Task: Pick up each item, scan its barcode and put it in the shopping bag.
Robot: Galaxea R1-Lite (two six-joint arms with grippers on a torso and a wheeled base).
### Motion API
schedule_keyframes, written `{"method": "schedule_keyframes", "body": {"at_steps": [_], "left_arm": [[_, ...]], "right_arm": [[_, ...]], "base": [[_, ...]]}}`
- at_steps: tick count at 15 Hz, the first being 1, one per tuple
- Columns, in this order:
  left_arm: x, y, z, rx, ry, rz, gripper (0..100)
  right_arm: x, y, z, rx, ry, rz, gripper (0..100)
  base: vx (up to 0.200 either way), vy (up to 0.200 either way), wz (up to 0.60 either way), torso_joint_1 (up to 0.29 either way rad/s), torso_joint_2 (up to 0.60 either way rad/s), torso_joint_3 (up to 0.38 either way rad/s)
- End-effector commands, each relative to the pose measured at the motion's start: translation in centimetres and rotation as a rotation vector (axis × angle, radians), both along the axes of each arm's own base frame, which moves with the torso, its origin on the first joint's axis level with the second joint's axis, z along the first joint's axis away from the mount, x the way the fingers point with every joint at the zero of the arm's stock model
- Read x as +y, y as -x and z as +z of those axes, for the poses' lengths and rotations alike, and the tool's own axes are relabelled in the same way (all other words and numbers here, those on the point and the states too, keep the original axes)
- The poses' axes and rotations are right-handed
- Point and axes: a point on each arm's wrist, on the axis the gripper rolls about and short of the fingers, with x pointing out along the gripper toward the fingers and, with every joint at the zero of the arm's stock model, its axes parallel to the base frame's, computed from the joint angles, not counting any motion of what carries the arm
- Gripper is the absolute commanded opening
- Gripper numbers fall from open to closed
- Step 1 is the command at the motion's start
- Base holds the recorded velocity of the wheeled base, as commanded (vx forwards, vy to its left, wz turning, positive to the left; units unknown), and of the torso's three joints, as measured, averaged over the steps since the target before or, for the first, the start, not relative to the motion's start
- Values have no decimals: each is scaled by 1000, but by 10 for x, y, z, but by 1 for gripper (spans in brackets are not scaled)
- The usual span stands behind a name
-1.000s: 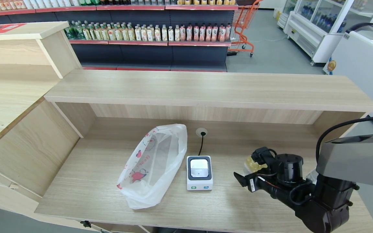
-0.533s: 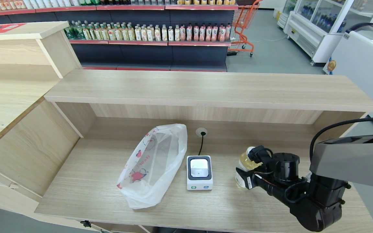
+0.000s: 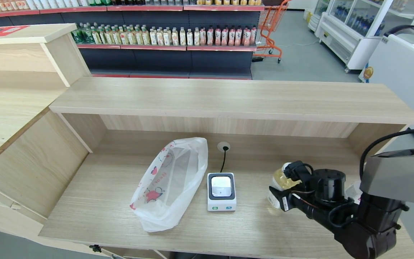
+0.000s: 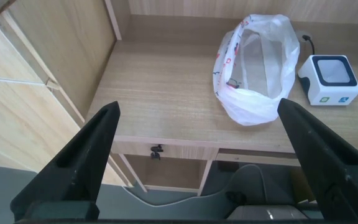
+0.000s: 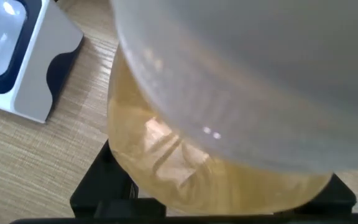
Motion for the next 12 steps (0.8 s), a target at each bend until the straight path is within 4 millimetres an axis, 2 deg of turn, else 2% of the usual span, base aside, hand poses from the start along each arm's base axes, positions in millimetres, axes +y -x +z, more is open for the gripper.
{"method": "schedule_keyframes", "body": {"at_steps": [1, 3, 4, 6, 7, 8, 9, 10, 12], "left_arm": [[0, 0, 0, 0, 0, 0, 100], [0, 0, 0, 0, 0, 0, 100], [0, 0, 0, 0, 0, 0, 100], [0, 0, 0, 0, 0, 0, 100], [0, 0, 0, 1, 0, 0, 100], [0, 0, 0, 1, 0, 0, 100], [0, 0, 0, 0, 0, 0, 100], [0, 0, 0, 1, 0, 0, 100], [0, 0, 0, 1, 0, 0, 100]], "right_arm": [[-40, 19, 69, -119, -95, -36, 0], [-58, 34, 93, -79, -206, 34, 0], [-60, 39, 101, -62, -276, 99, 0], [-73, 53, 117, -11, -389, 309, 0], [-73, 60, 122, 22, -414, 403, 0], [-73, 60, 123, 24, -415, 409, 0], [-70, 71, 125, 66, -439, 492, 0], [-62, 82, 129, 116, -468, 600, 0], [-52, 93, 137, 164, -528, 684, 0]], "base": [[0, 0, 0, 0, 0, 0], [0, 0, 0, 0, 0, 0], [0, 0, 0, 0, 0, 0], [0, 0, 0, 0, 0, 0], [0, 0, 0, 0, 0, 0], [0, 0, 0, 0, 0, 0], [0, 0, 0, 0, 0, 0], [0, 0, 0, 0, 0, 0], [0, 0, 0, 0, 0, 0]]}}
